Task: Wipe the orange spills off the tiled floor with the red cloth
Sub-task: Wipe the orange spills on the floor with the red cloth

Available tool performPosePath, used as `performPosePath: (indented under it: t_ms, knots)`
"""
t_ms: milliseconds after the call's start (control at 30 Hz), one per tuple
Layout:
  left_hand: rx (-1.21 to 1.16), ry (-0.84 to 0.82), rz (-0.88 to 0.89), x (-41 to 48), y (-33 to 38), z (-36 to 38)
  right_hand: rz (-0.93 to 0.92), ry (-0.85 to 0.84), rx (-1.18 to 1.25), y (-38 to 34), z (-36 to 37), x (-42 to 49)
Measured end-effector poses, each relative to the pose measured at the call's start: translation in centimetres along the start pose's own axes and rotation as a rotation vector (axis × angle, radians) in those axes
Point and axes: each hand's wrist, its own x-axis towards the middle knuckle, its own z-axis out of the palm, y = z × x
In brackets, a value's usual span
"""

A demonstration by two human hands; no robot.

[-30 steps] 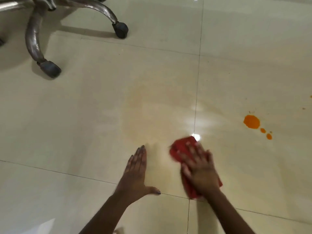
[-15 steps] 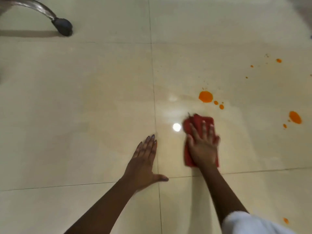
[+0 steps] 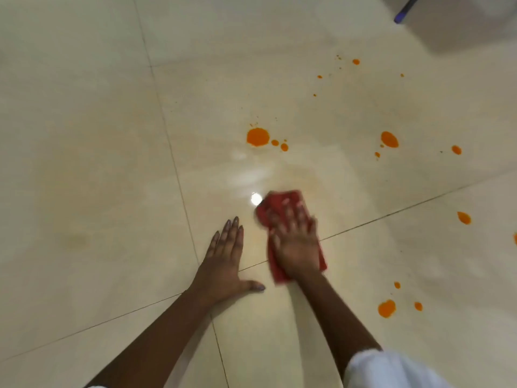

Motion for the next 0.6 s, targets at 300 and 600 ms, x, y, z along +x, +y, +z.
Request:
performPosePath:
  t_ms: [300, 600]
  knots:
    - [0.079, -0.049, 0.053, 0.3, 2.2, 0.3, 0.344, -0.004, 0.017, 8.9, -1.5, -3.5]
    - [0.156, -0.093, 0.307, 2.5, 8.7, 2.8, 0.372, 0.049, 0.033, 11.7, 0.4, -19.6]
